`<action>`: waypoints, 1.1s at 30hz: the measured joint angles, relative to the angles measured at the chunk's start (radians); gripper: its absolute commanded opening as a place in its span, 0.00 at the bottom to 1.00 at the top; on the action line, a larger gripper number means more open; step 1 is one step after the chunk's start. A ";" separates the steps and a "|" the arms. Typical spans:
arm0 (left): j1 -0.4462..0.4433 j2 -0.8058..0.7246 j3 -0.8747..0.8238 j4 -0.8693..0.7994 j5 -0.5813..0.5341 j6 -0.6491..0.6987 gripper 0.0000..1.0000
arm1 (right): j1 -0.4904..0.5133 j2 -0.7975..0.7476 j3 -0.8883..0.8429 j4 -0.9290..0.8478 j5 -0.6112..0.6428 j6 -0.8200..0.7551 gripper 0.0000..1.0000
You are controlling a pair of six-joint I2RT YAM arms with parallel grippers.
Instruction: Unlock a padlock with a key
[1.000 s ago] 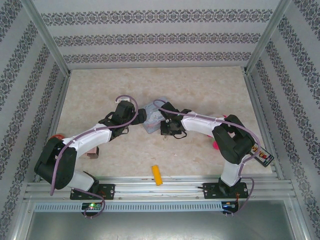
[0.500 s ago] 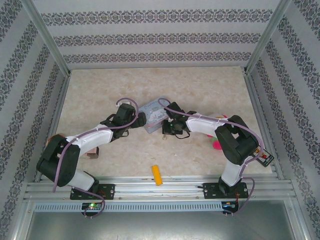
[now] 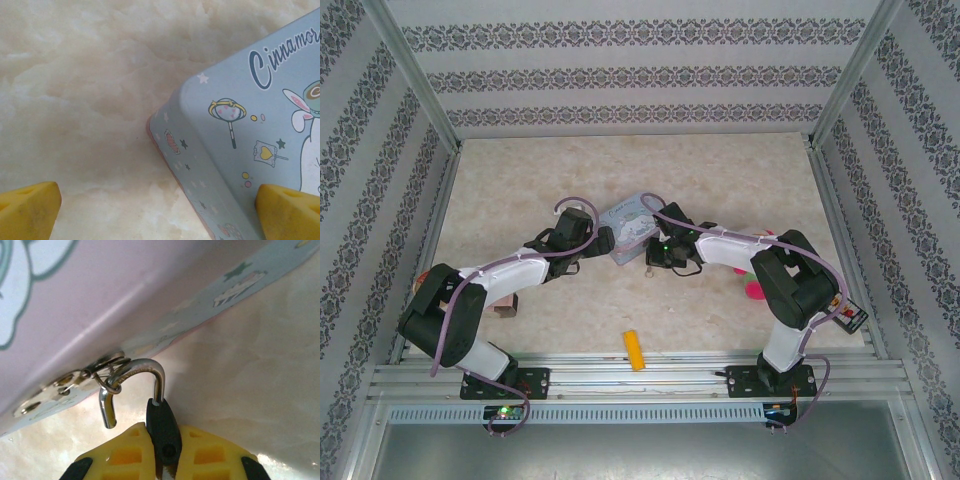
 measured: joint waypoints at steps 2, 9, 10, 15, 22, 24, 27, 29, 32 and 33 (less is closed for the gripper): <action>0.000 0.000 0.000 0.000 0.000 0.000 0.99 | -0.005 0.000 -0.003 0.009 -0.008 0.008 0.00; 0.000 0.000 0.000 0.001 0.001 -0.001 0.99 | -0.026 -0.002 -0.023 0.070 -0.041 0.038 0.00; 0.000 0.000 0.000 0.001 0.002 -0.001 0.99 | -0.031 -0.002 -0.027 0.080 -0.045 0.042 0.00; 0.000 0.000 0.000 0.001 0.004 -0.003 0.99 | -0.032 -0.005 -0.042 0.106 -0.055 0.056 0.00; 0.000 0.000 0.000 0.001 0.004 -0.007 0.99 | -0.036 -0.011 -0.053 0.121 -0.063 0.067 0.00; 0.000 0.000 0.000 0.001 0.003 -0.008 0.99 | -0.039 -0.011 -0.054 0.122 -0.067 0.068 0.00; 0.000 0.000 0.000 0.001 0.003 -0.009 0.99 | -0.043 -0.011 -0.056 0.126 -0.071 0.071 0.00; 0.000 0.000 0.000 0.001 0.004 -0.011 0.99 | -0.045 -0.013 -0.063 0.138 -0.072 0.074 0.00; 0.000 0.000 0.000 0.001 0.004 -0.014 0.99 | -0.049 -0.019 -0.074 0.153 -0.074 0.086 0.00; 0.000 0.000 0.000 0.001 0.004 -0.017 0.99 | -0.051 -0.020 -0.078 0.159 -0.077 0.089 0.00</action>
